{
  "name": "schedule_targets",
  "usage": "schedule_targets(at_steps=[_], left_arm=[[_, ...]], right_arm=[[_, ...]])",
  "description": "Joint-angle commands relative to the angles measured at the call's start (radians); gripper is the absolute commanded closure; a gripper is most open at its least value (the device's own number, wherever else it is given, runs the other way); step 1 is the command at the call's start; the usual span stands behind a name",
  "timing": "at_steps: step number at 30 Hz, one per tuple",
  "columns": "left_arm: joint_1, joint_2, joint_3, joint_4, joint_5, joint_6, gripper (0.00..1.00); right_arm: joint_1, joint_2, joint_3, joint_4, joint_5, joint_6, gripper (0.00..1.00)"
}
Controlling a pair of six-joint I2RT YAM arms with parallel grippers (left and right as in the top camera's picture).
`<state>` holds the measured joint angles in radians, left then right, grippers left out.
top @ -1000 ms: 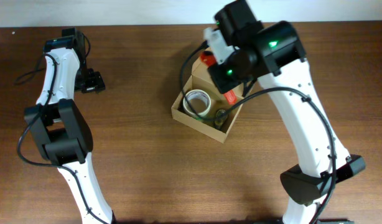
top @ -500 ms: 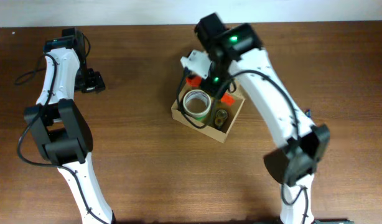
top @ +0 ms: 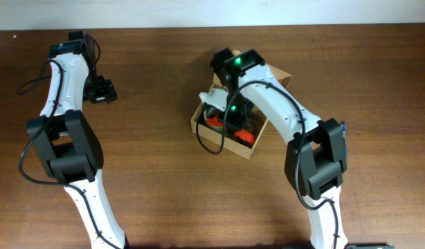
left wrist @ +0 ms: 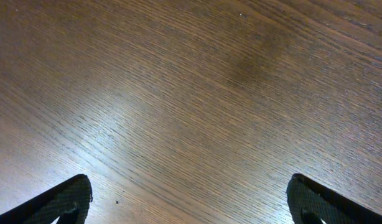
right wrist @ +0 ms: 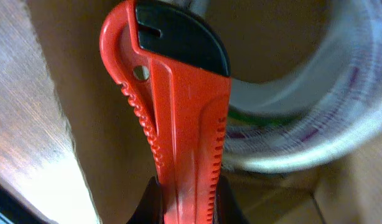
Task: Pack container
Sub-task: 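Carry the box cutter into the box and release it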
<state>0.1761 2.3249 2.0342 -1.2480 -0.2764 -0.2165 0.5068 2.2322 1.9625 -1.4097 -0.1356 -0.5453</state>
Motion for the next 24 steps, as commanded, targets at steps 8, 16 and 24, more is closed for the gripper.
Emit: schedule_targets(at_steps=[8, 16, 24], left_arm=[[0.002, -0.012, -0.003, 0.0, 0.004, 0.009, 0.0], [0.002, -0.012, -0.003, 0.0, 0.004, 0.009, 0.0], [0.002, -0.012, -0.003, 0.0, 0.004, 0.009, 0.0]], right_arm=[[0.077, 0.002, -0.053, 0.035, -0.038, 0.003, 0.96], [0.074, 0.002, -0.053, 0.03, -0.037, 0.004, 0.71], [0.071, 0.001, -0.05, 0.035, 0.021, 0.047, 0.49]])
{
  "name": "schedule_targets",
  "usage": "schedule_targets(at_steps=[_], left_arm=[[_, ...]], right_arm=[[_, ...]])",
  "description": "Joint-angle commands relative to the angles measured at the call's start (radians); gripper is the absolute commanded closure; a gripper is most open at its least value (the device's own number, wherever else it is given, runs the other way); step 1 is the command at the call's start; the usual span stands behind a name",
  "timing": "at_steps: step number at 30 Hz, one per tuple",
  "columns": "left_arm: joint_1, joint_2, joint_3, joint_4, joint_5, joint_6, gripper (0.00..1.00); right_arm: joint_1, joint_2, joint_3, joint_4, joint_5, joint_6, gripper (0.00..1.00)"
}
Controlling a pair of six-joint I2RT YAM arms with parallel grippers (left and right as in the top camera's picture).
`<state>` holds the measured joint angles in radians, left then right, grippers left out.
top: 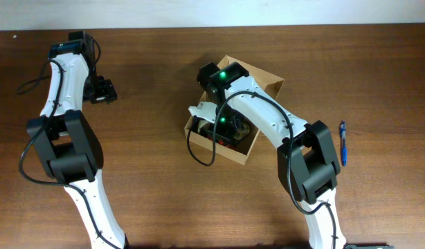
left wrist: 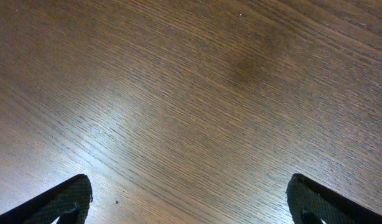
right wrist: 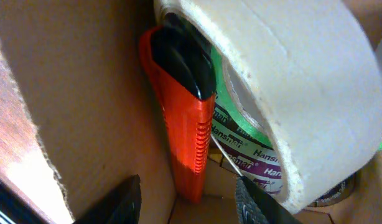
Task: Pack container
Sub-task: 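Carry the box cutter into the box and release it, then move the right gripper right to the blue pen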
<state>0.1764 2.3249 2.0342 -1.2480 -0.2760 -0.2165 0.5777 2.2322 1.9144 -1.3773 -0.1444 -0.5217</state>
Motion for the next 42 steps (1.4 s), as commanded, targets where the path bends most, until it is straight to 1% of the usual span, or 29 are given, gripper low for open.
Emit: schedule_targets(at_steps=[1, 8, 14, 19, 23, 26, 29, 31, 33, 37, 39, 40, 42], left_arm=[[0.001, -0.012, -0.003, 0.0, 0.003, 0.009, 0.0], [0.002, -0.012, -0.003, 0.0, 0.003, 0.009, 0.0], [0.001, -0.012, -0.003, 0.0, 0.003, 0.009, 0.0], [0.001, -0.012, -0.003, 0.0, 0.004, 0.009, 0.0], [0.002, -0.012, -0.003, 0.0, 0.003, 0.009, 0.0], [0.002, -0.012, -0.003, 0.0, 0.004, 0.009, 0.0], [0.001, -0.012, -0.003, 0.0, 0.003, 0.009, 0.0], [0.002, -0.012, -0.003, 0.0, 0.003, 0.009, 0.0], [0.002, -0.012, -0.003, 0.0, 0.003, 0.009, 0.0], [0.002, -0.012, -0.003, 0.0, 0.003, 0.009, 0.0], [0.001, -0.012, -0.003, 0.0, 0.003, 0.009, 0.0], [0.001, -0.012, -0.003, 0.0, 0.003, 0.009, 0.0], [0.002, -0.012, -0.003, 0.0, 0.003, 0.009, 0.0]], right_arm=[[-0.002, 0.001, 0.003, 0.002, 0.032, 0.034, 0.5], [-0.028, -0.04, 0.098, -0.021, 0.021, 0.052, 0.5], [-0.045, -0.083, 0.288, -0.102, 0.032, 0.064, 0.48], [-0.066, -0.097, 0.438, -0.173, 0.146, 0.137, 0.48], [-0.114, -0.166, 0.445, -0.19, 0.196, 0.174, 0.47], [-0.185, -0.243, 0.445, -0.194, 0.24, 0.2, 0.46], [-0.291, -0.331, 0.445, -0.18, 0.264, 0.226, 0.42], [-0.393, -0.38, 0.439, -0.175, 0.269, 0.229, 0.4], [-0.504, -0.411, 0.42, -0.168, 0.266, 0.26, 0.4], [-0.722, -0.43, 0.316, -0.126, 0.216, 0.297, 0.4], [-0.809, -0.418, 0.214, -0.108, 0.198, 0.328, 0.4], [-0.821, -0.414, 0.191, -0.107, 0.198, 0.334, 0.4], [-0.855, -0.398, 0.09, -0.089, 0.205, 0.348, 0.39]])
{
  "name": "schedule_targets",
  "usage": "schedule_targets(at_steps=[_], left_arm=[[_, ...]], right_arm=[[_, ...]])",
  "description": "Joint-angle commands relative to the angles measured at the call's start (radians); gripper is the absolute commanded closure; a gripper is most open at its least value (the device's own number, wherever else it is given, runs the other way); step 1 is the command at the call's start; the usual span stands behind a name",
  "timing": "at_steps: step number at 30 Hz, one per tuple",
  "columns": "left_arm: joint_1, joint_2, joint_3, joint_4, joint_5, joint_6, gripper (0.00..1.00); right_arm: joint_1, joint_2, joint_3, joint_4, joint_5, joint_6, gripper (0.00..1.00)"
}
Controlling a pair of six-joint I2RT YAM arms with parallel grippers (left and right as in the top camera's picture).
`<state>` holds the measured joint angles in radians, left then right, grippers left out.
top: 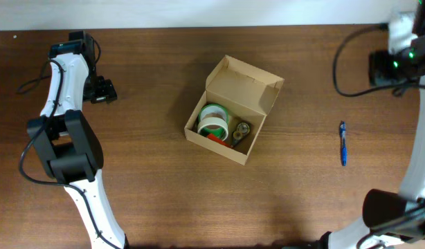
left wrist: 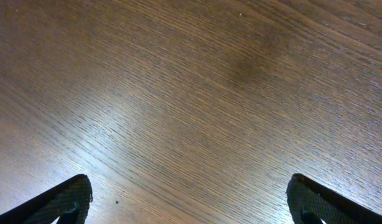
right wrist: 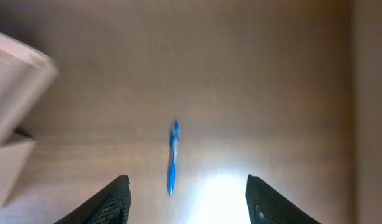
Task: Pack container
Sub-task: 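Move the right gripper right to the blue pen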
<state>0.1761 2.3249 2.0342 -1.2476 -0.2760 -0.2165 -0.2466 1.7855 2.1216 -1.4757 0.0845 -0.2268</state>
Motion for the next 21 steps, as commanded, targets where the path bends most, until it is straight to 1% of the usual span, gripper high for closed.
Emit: schedule_targets(at_steps=[1, 5, 8, 9, 12, 14, 21], left_arm=[[0.002, -0.012, -0.003, 0.0, 0.003, 0.009, 0.0], [0.002, -0.012, -0.003, -0.001, 0.003, 0.009, 0.0], [0.002, -0.012, -0.003, -0.001, 0.003, 0.009, 0.0], [0.002, -0.012, -0.003, -0.001, 0.003, 0.009, 0.0], [0.002, -0.012, -0.003, -0.001, 0.003, 0.009, 0.0], [0.002, -0.012, -0.003, -0.001, 0.003, 0.009, 0.0], [0.002, -0.012, -0.003, -0.001, 0.003, 0.009, 0.0]], right_arm=[[-0.041, 0.053, -0.182, 0.035, -0.023, 0.053, 0.39], [-0.048, 0.054, -0.402, 0.167, 0.028, 0.051, 0.4], [-0.048, 0.054, -0.541, 0.279, 0.041, -0.005, 0.4], [-0.049, 0.054, -0.576, 0.315, 0.044, -0.005, 0.4], [-0.055, 0.054, -0.665, 0.406, 0.013, -0.013, 0.41], [-0.057, 0.054, -0.713, 0.449, -0.051, -0.058, 0.41], [-0.065, 0.054, -0.848, 0.552, -0.054, -0.044, 0.41]])
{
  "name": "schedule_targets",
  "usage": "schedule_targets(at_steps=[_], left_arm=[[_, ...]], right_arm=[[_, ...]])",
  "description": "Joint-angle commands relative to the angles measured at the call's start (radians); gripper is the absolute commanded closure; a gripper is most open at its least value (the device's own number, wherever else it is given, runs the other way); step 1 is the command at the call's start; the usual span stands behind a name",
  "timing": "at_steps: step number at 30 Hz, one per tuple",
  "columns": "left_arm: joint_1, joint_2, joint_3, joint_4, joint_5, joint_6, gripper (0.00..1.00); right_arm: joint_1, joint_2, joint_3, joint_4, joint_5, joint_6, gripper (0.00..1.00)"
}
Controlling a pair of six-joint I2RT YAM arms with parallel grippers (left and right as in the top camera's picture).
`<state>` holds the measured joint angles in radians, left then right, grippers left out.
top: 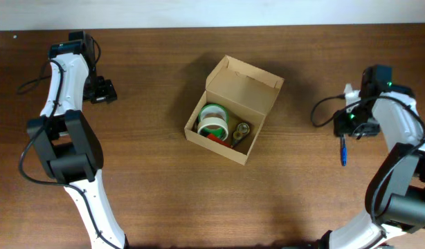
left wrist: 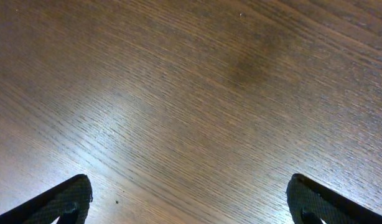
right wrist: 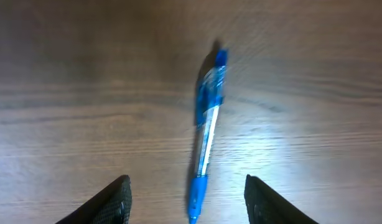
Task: Pack container
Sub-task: 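Move the right gripper right to the blue pen, then grasp the blue pen with the right gripper and carry it over the box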
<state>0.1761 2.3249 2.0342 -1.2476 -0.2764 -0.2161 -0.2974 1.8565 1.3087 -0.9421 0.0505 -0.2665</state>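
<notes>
An open cardboard box (top: 247, 86) sits mid-table holding a tape roll (top: 213, 120), a red tool (top: 214, 138) and a small metal item (top: 241, 131). A blue pen (top: 343, 151) (right wrist: 206, 129) lies on the table at the right. My right gripper (top: 354, 126) (right wrist: 188, 208) hangs open low over the pen's upper end, one finger on each side, not touching it. My left gripper (top: 104, 91) (left wrist: 190, 202) is open over bare wood at the far left.
The box's lid flap (top: 250, 75) stands open toward the back. A cable (top: 323, 104) loops beside the right arm. The table's back edge (top: 199, 28) meets a white wall.
My right gripper has come from the back right corner down to the blue pen, which now lies large between the open fingers. The left arm has not moved.
My right gripper was in the box, shut on the red tool beside the tape roll. Then it was open with the tool lying in the box. Later it was high at the back right, and now it is low over the pen.
</notes>
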Motion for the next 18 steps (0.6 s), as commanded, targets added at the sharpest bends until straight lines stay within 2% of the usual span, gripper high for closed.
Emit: schedule_targets(at_steps=[1, 18], left_arm=[[0.002, -0.012, -0.003, -0.001, 0.004, 0.009, 0.0], [0.002, -0.012, -0.003, -0.001, 0.004, 0.009, 0.0]], right_arm=[[-0.018, -0.017, -0.048, 0.03, -0.02, 0.009, 0.41], [-0.039, -0.006, -0.141, 0.185, -0.038, 0.146, 0.48]])
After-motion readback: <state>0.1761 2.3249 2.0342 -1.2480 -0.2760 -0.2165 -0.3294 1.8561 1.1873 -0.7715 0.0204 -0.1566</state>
